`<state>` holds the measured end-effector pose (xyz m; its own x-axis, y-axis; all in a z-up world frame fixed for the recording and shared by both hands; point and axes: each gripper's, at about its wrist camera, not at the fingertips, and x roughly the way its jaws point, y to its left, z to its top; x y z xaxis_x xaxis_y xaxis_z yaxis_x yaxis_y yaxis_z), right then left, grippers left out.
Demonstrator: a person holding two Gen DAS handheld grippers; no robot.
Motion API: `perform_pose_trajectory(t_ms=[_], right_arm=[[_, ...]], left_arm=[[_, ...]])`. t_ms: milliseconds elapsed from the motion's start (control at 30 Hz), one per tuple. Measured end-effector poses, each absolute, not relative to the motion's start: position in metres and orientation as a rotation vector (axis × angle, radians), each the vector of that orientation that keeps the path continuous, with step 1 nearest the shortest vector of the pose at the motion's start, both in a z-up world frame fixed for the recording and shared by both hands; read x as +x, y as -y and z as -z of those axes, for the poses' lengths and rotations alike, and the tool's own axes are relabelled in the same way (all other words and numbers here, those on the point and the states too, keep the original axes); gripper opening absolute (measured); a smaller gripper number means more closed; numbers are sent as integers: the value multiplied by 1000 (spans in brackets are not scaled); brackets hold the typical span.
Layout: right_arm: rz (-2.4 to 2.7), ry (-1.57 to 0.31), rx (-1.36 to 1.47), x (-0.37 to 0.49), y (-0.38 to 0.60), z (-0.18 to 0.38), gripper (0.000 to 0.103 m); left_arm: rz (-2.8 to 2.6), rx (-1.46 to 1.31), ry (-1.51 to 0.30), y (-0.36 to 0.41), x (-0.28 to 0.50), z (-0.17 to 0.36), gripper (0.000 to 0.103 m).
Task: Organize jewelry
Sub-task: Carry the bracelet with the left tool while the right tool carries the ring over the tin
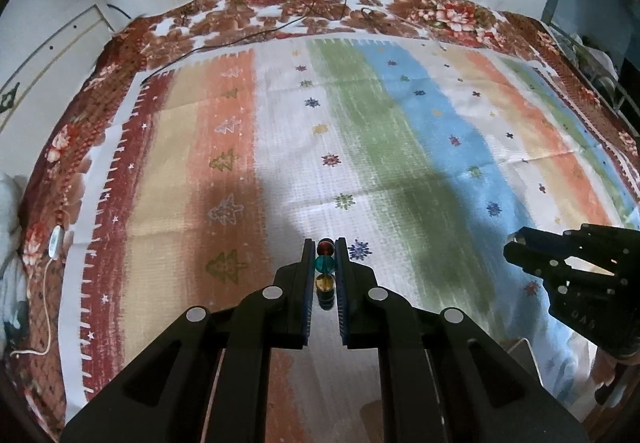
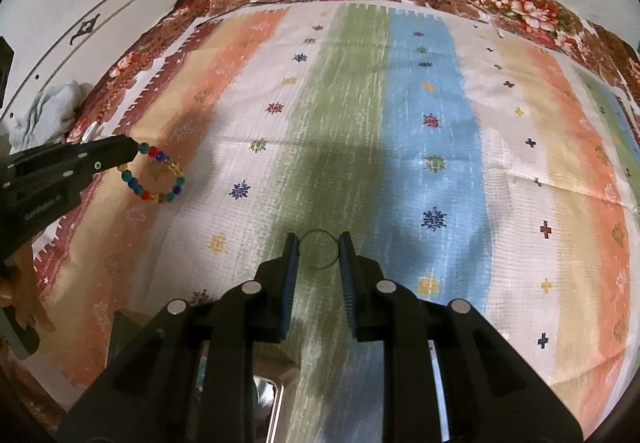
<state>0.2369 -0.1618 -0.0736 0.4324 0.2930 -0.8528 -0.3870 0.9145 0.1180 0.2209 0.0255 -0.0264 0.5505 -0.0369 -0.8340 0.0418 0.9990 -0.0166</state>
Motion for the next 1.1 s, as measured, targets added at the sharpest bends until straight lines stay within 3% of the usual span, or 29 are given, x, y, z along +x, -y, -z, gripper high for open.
perform_pose_trajectory(t_ms=[1100], right_arm=[[-551,-928,-96,146,163,31,22]], left_arm=[[173,-16,-849,5,127,-17,9]])
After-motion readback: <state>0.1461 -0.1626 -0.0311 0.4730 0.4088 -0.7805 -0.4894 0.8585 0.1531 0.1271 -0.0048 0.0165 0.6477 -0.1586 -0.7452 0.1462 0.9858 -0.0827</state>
